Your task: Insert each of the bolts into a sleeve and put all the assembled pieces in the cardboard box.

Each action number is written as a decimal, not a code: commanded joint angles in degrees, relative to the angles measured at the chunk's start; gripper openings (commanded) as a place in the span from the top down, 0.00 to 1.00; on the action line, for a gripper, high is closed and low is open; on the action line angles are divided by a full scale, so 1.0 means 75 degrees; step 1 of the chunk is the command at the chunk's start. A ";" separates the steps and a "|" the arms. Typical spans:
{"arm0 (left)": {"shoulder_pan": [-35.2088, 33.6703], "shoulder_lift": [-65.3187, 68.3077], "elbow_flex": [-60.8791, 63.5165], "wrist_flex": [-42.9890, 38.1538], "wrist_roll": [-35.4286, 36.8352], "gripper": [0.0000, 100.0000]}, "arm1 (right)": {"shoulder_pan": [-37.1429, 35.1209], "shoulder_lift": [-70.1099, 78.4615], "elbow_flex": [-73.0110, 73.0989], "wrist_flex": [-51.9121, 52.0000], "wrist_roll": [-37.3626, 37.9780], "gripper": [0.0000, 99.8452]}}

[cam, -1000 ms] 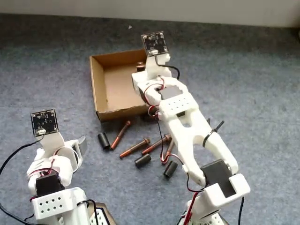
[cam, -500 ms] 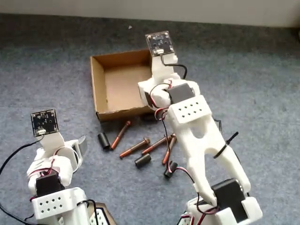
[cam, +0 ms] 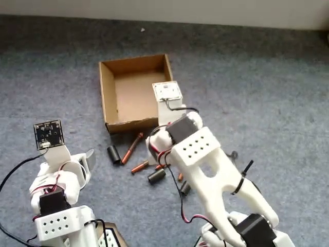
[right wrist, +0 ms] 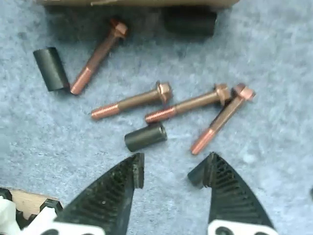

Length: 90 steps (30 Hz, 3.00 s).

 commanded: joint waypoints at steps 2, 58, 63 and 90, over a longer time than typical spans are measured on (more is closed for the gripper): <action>-0.0100 -0.0053 -0.0041 -0.0164 -0.0059 0.71 | -0.0932 -0.0088 0.0498 -0.0287 -0.1301 0.81; -0.0100 -0.0053 -0.0029 -0.0164 -0.0059 0.71 | -0.0920 0.2432 0.1776 -0.3136 0.0926 0.81; -0.0100 -0.0053 -0.0029 -0.0164 -0.0059 0.71 | -0.0932 0.2432 0.1776 -0.3136 0.1782 0.81; -0.0100 -0.0053 -0.0029 -0.0164 -0.0059 0.71 | -0.0955 0.2432 0.1764 -0.3288 0.2532 0.81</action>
